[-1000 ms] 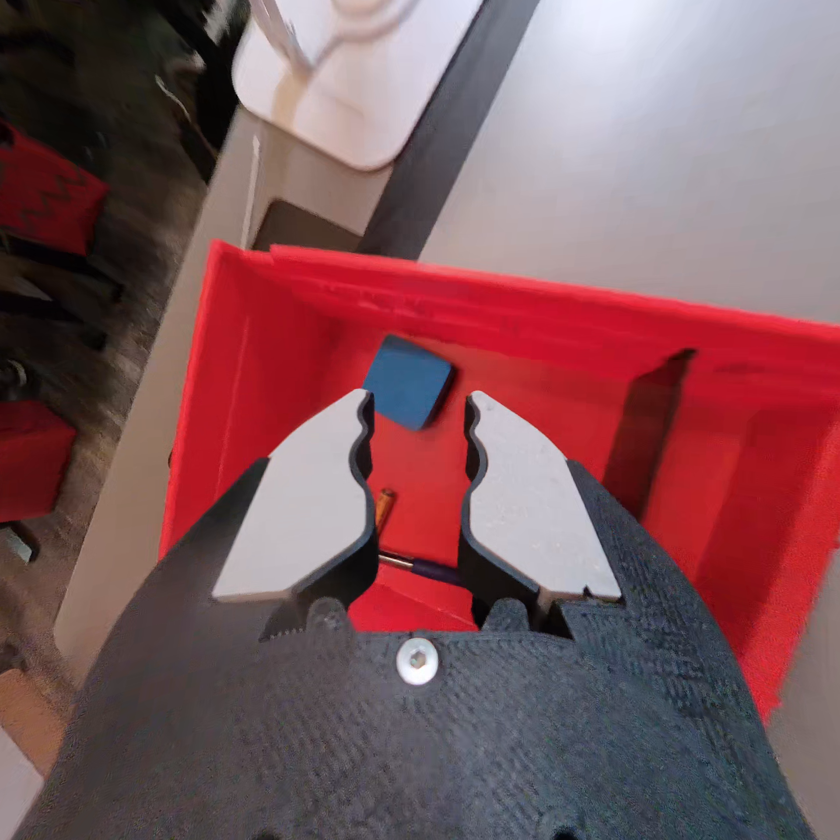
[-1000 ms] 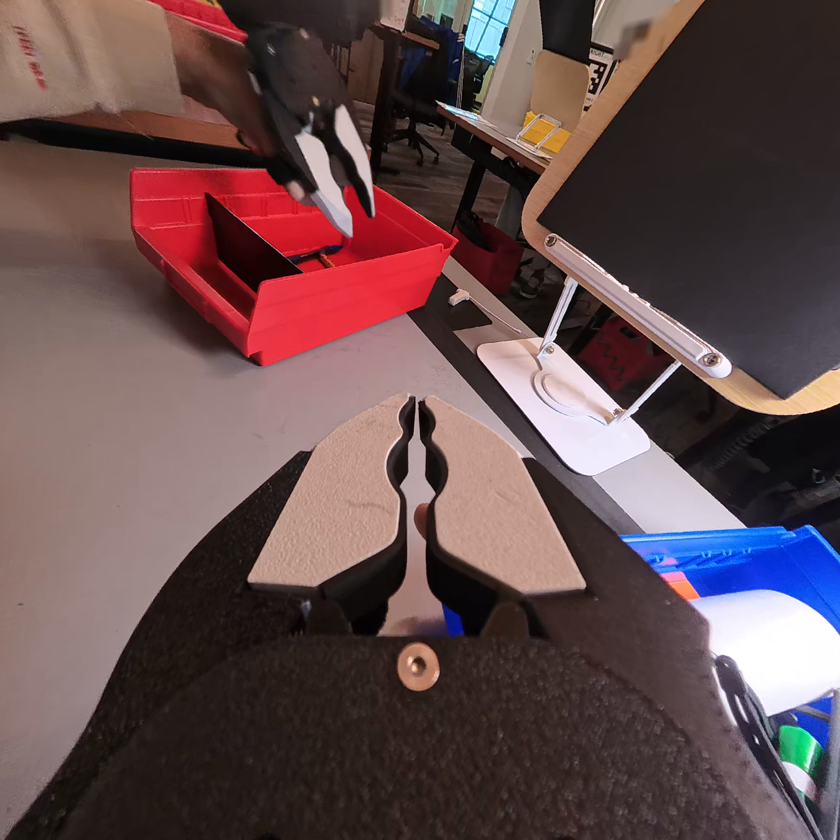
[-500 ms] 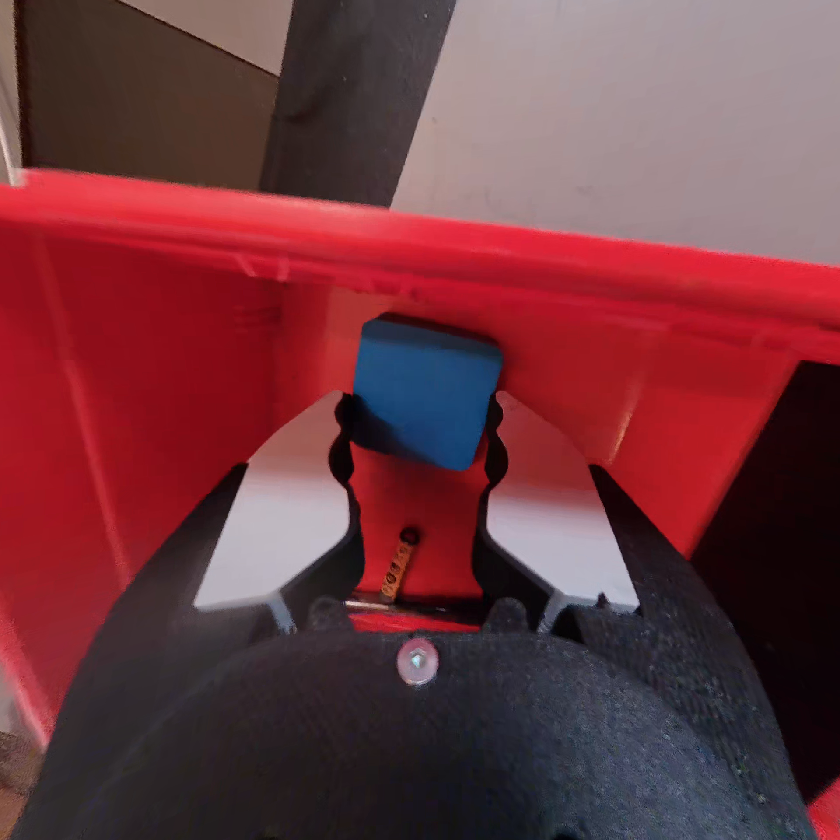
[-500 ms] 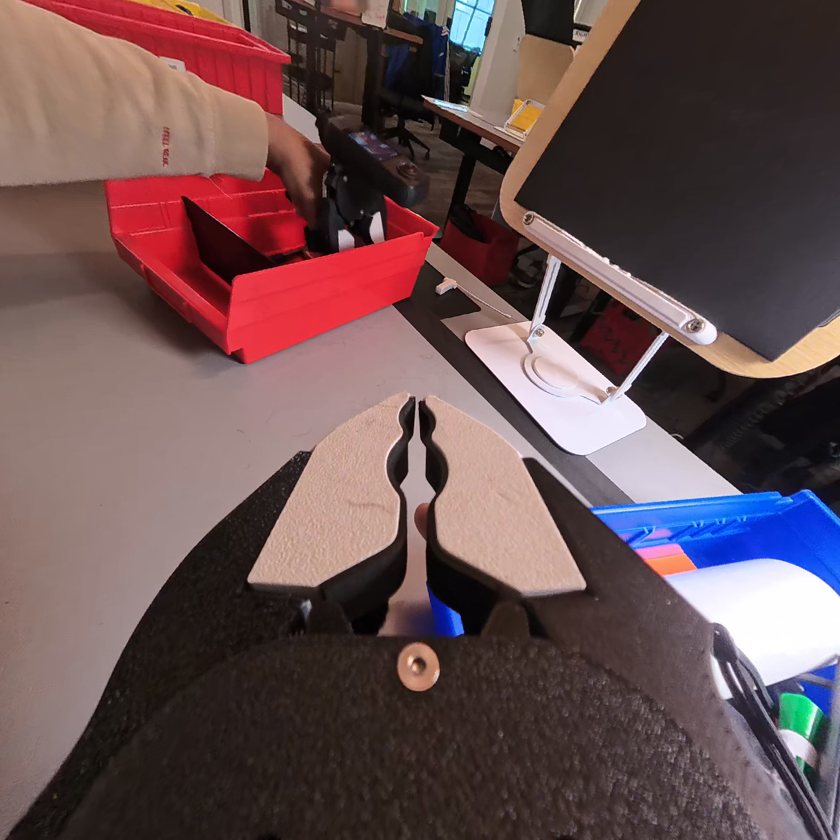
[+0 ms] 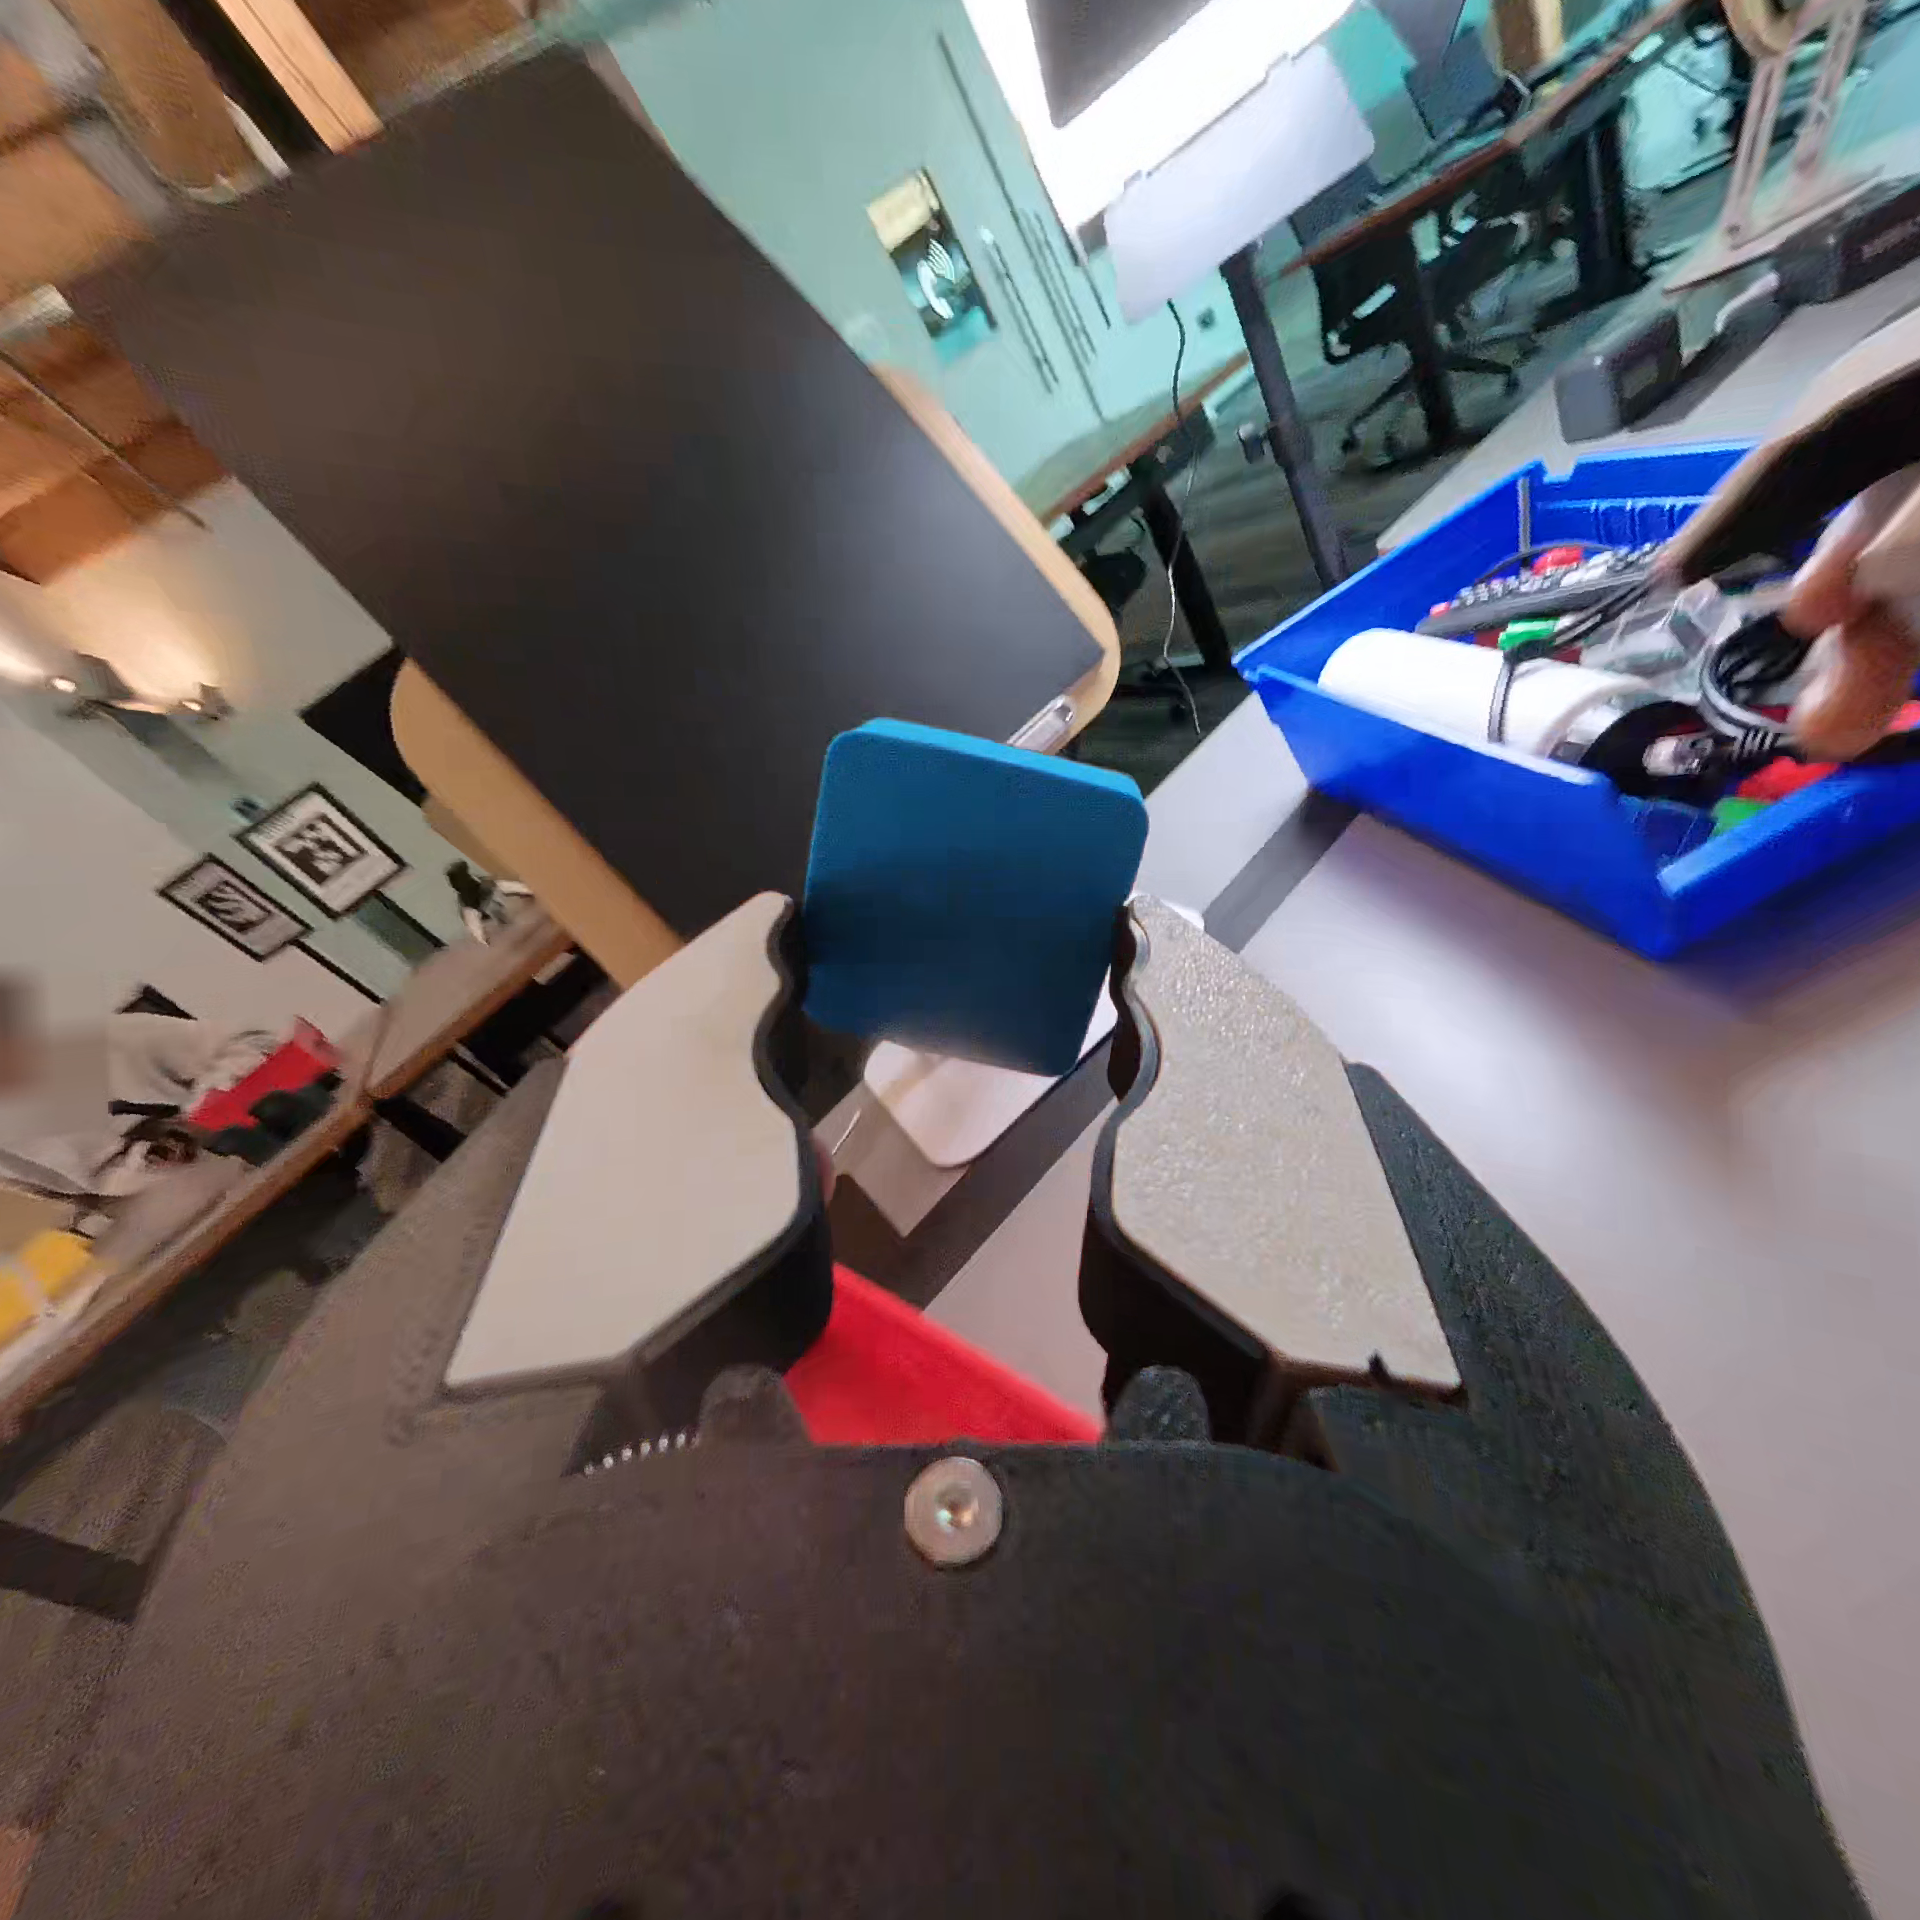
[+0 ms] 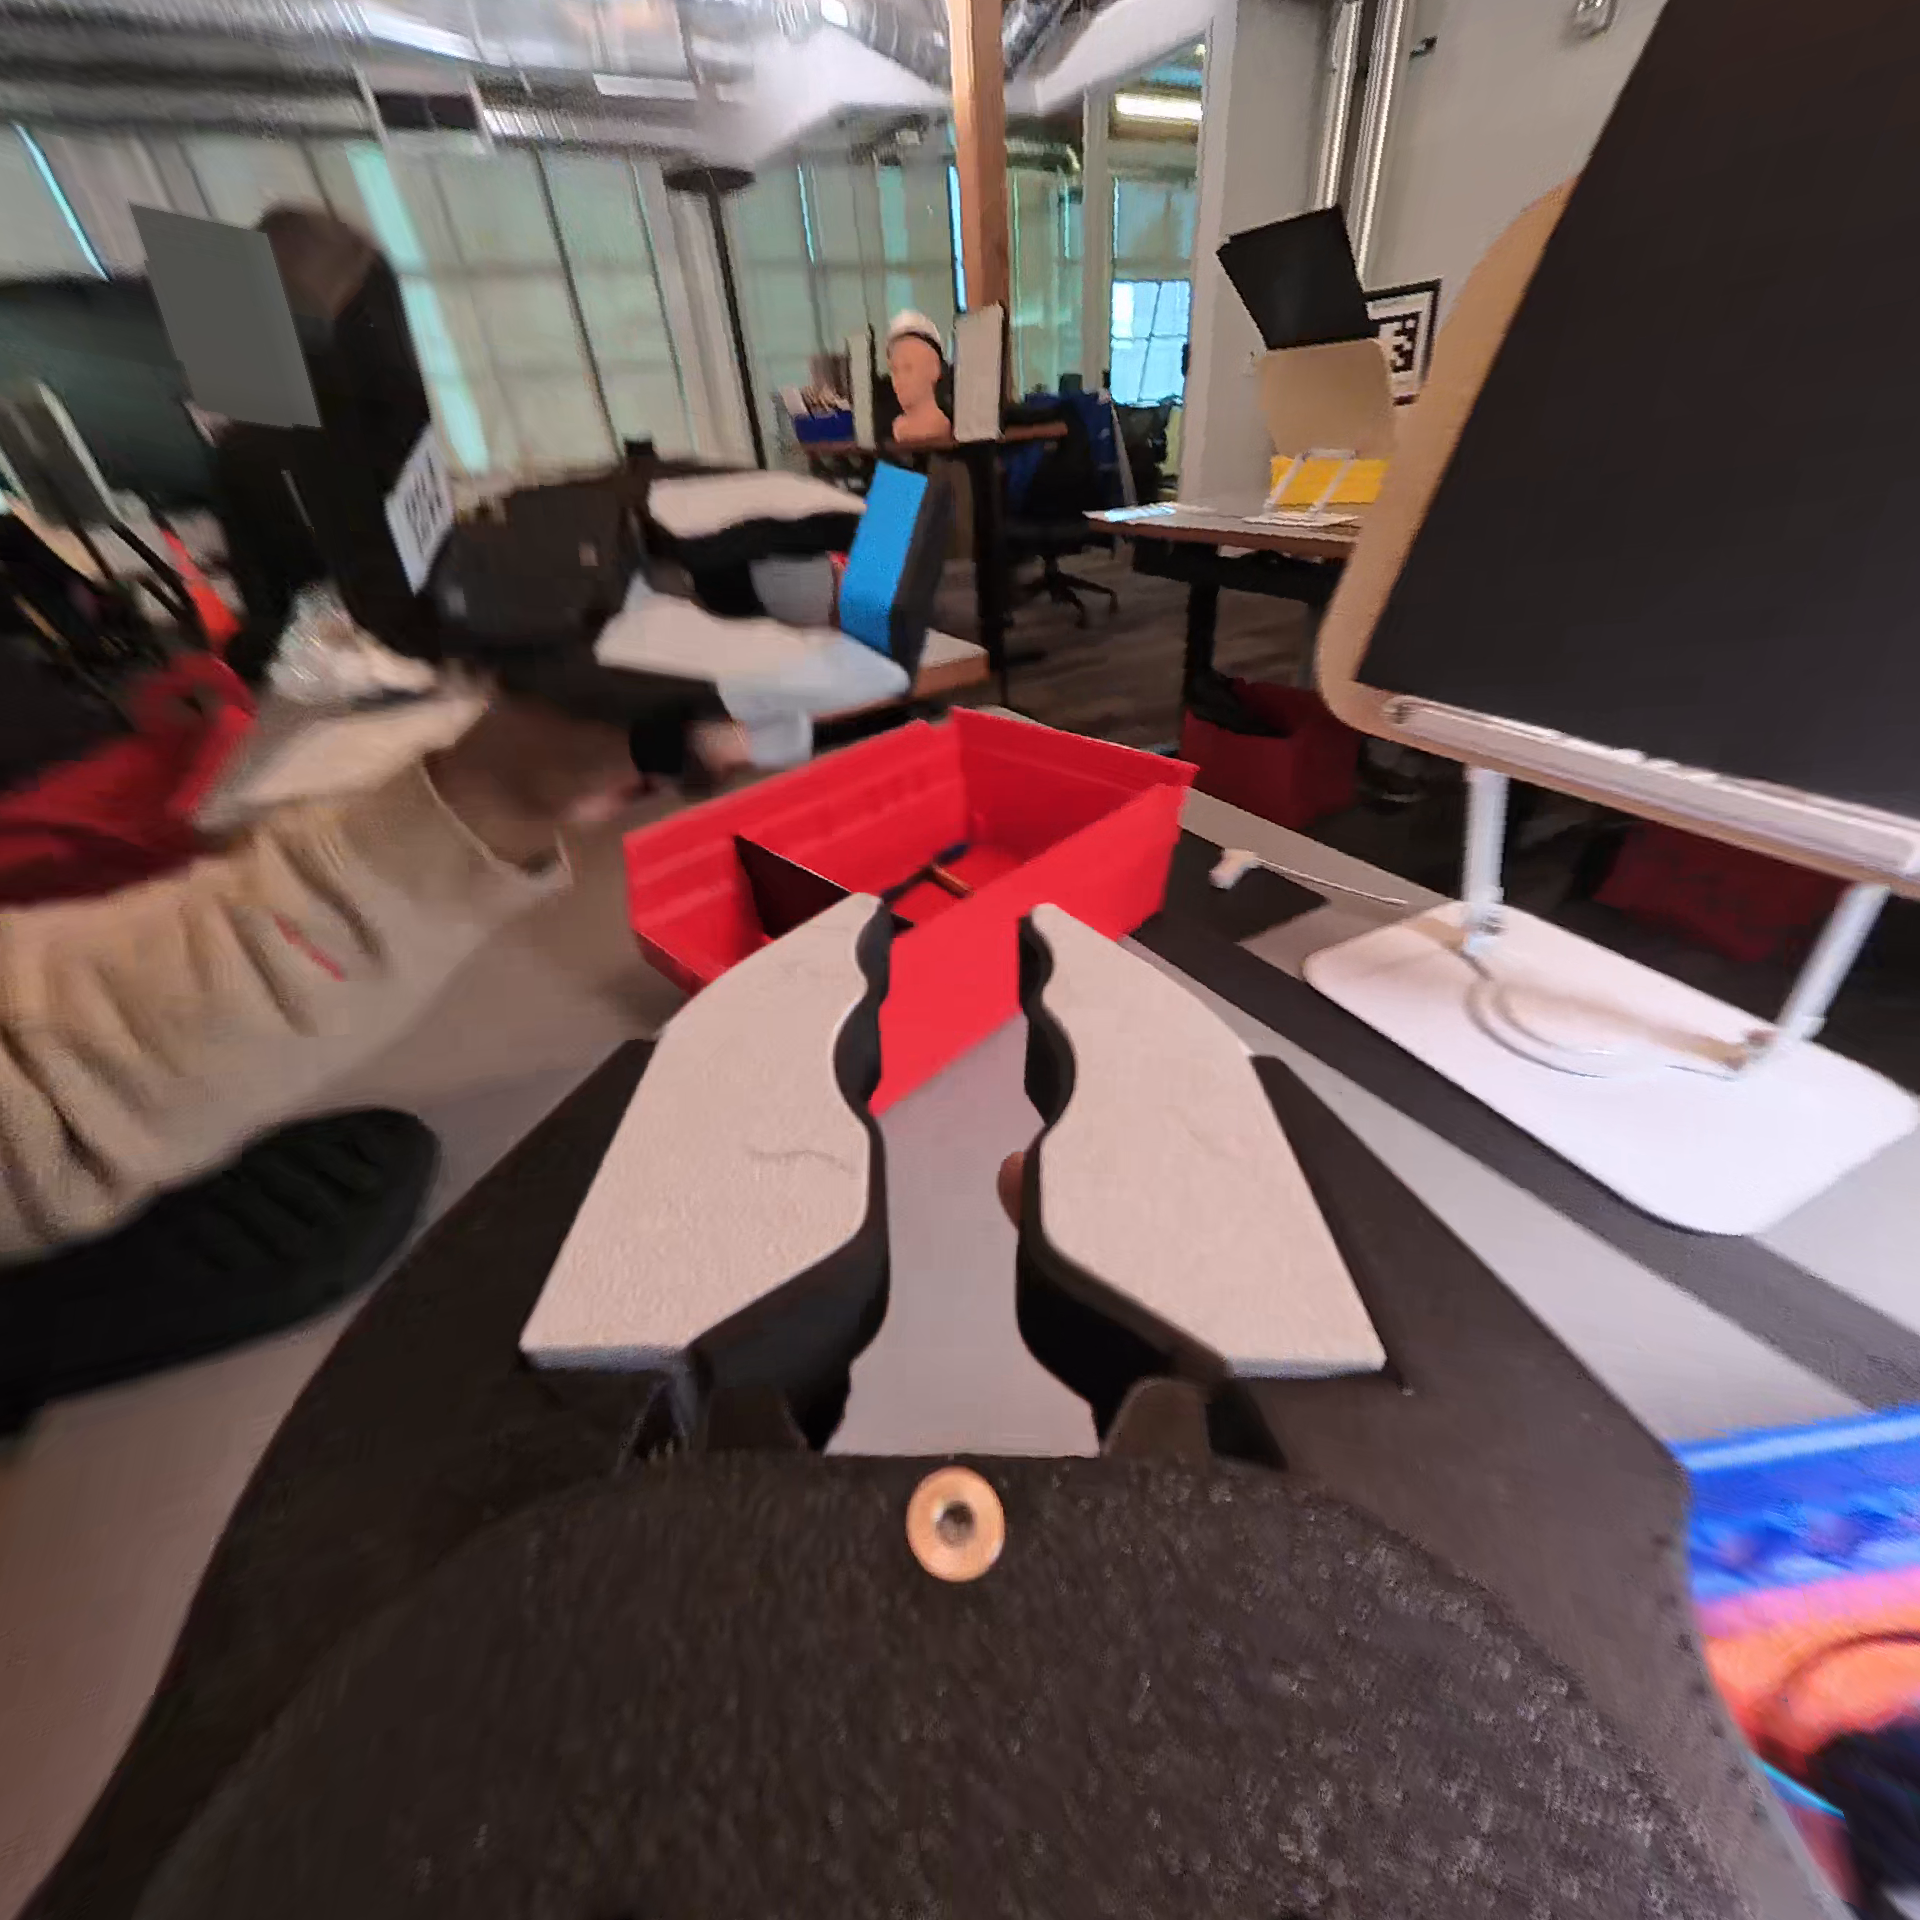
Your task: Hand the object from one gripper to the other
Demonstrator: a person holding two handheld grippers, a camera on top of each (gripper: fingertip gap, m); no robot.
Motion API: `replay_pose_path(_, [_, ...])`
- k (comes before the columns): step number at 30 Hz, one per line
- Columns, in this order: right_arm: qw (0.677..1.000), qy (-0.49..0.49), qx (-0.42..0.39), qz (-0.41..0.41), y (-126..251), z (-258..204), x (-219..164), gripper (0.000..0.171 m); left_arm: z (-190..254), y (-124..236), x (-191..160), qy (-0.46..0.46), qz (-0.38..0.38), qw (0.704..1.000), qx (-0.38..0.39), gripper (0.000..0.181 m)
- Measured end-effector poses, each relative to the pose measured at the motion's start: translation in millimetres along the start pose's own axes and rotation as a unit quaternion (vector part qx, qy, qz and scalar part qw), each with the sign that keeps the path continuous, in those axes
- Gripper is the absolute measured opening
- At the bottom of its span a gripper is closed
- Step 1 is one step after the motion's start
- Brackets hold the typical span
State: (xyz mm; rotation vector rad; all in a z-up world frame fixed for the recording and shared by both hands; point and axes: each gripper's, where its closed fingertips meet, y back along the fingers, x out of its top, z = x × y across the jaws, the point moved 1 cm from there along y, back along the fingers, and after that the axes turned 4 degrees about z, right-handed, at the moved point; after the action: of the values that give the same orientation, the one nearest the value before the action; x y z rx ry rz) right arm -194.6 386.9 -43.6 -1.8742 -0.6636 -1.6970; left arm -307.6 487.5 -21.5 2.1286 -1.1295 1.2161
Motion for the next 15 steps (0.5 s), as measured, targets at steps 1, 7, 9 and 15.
replay_pose_path(1, [1.0,-0.016,0.002,0.012,-4.2,-9.5,2.4,0.03,16.7,-2.8,8.2,-0.007,0.01,1.0,0.013,0.057])
replay_pose_path(7, [0.998,-0.003,-0.053,0.023,-10.9,-20.1,-0.4,0.048,109.8,-16.8,40.3,-0.068,0.05,0.996,-0.014,0.057])
replay_pose_path(9, [1.0,-0.02,-0.019,0.009,-8.3,-22.4,-3.8,0.023,117.6,-12.9,44.0,-0.092,0.064,0.994,-0.014,0.056])
replay_pose_path(15, [0.984,0.016,0.115,-0.132,28.7,-22.9,-6.1,0.022,140.7,14.1,45.9,0.167,0.054,0.937,-0.303,0.053])
